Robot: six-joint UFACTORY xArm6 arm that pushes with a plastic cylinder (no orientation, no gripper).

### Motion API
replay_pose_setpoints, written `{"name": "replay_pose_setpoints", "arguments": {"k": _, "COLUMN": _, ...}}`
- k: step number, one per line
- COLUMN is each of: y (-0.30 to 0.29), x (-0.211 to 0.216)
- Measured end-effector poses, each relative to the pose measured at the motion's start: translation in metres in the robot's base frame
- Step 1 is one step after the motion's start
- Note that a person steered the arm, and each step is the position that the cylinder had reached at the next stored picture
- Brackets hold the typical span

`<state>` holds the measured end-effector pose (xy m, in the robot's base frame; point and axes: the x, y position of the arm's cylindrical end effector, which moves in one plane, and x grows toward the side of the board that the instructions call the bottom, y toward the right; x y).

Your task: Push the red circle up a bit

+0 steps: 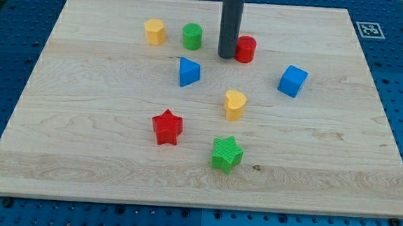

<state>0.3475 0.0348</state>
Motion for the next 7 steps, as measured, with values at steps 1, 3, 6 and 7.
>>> {"name": "replay_pose_setpoints", "arguments": {"k": 1, "y": 0.009, "x": 0.032}}
{"name": "replay_pose_setpoints", "arguments": {"k": 3, "y": 0.046, "x": 0.036}}
{"name": "replay_pose_setpoints", "arguments": {"k": 6, "y": 0.029, "x": 0.023}}
{"name": "replay_pose_setpoints", "arguments": {"k": 7, "y": 0.028, "x": 0.015}}
